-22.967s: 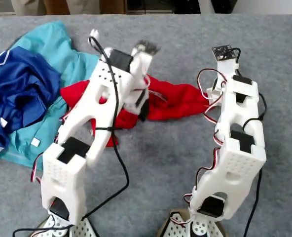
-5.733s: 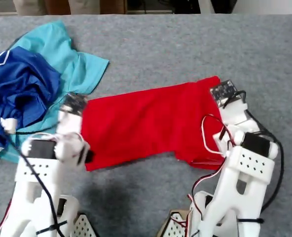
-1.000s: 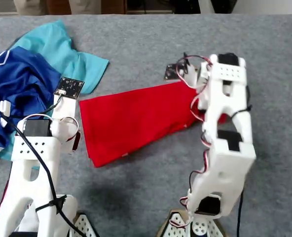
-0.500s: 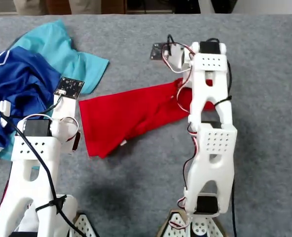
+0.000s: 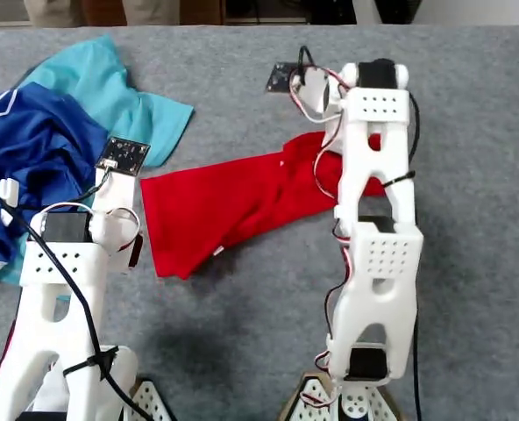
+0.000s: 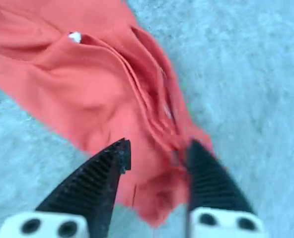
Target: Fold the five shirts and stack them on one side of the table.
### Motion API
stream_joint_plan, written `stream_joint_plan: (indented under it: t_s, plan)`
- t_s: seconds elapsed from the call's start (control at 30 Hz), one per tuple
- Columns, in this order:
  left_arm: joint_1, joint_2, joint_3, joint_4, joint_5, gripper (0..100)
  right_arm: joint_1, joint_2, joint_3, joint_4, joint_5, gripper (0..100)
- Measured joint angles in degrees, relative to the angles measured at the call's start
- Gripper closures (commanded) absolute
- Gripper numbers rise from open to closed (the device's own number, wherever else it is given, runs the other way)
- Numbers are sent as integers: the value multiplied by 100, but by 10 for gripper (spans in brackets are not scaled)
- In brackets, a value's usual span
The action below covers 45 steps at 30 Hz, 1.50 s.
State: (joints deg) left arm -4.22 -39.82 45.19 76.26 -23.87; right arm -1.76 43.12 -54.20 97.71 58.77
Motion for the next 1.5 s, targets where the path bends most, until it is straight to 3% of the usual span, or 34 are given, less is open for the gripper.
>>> stream_joint_plan:
  t_s: [0.17,0.37,0.57,0.77,0.87,0.97,1.13,1.27,1.43,1.5]
  plan:
    - [0,0,0,0,0,980,466,-387,-88,325,-589,979]
    - [62,0,0,0,0,979,1011,-554,141,334,-527,974]
    - [536,18,-176,-35,132,978,1002,-554,352,97,-387,871]
    - [624,642,-730,-545,782,874,1204,-510,422,-888,-1495,795]
    - [651,1442,-1073,-510,993,868,1178,-273,422,-791,-1749,796]
    - [879,2127,-1512,53,1029,869,1178,-202,422,-396,-1697,796]
    - [1547,2075,-1662,1002,651,881,1196,-246,422,185,-1284,797]
    - [1653,1415,-1284,932,598,869,1451,-519,440,316,-1213,823]
    - [1714,818,-290,510,589,880,1960,-598,457,334,-1213,998]
    - [1741,615,9,484,598,917,2154,-633,598,334,-1213,981]
